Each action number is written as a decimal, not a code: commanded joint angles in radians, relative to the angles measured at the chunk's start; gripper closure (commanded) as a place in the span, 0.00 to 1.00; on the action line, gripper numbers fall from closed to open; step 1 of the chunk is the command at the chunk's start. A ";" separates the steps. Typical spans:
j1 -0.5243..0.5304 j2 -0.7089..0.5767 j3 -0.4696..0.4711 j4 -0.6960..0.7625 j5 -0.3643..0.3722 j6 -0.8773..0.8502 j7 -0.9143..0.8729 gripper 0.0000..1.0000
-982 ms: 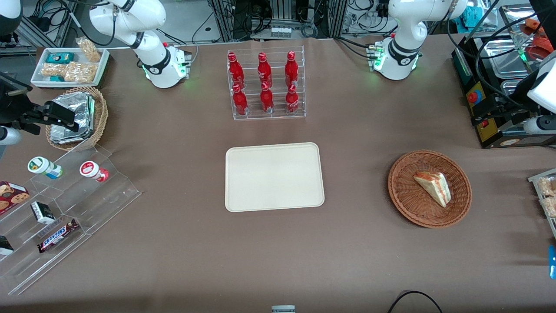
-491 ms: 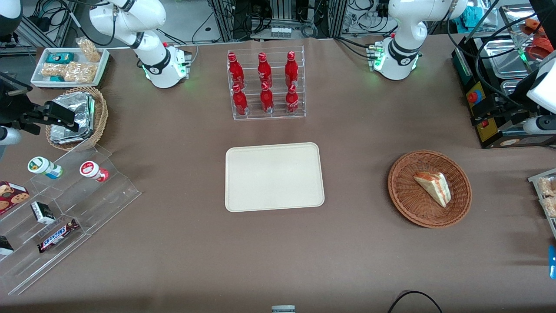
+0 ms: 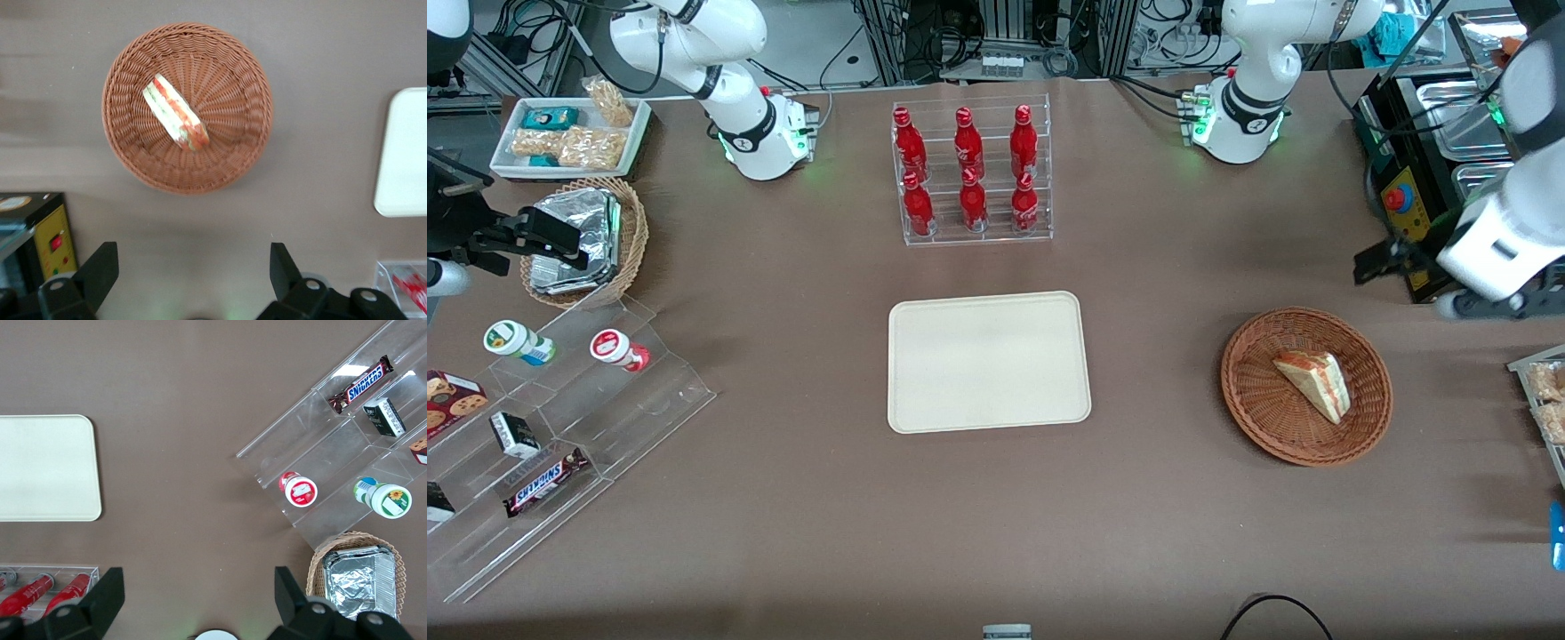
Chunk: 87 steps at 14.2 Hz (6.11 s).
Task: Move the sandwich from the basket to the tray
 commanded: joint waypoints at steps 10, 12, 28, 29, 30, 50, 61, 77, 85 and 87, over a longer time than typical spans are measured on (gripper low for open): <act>0.084 0.120 0.006 -0.352 -0.006 0.606 -0.301 0.00; 0.076 0.146 0.003 -0.352 -0.006 0.641 -0.495 0.00; 0.022 0.246 -0.009 -0.304 0.008 0.558 -0.708 1.00; 0.013 0.233 -0.009 -0.278 0.008 0.495 -0.657 1.00; -0.004 0.226 -0.009 -0.255 0.008 0.456 -0.631 1.00; -0.667 0.672 -0.098 0.366 -0.017 0.367 -0.870 1.00; -0.720 0.764 -0.135 0.385 0.002 0.523 -0.971 0.98; -0.630 0.433 -0.044 0.276 0.020 0.160 -0.951 0.00; -0.378 0.151 -0.044 -0.028 0.020 0.152 -0.518 0.00; -0.319 0.079 -0.043 -0.078 0.022 0.128 -0.410 0.00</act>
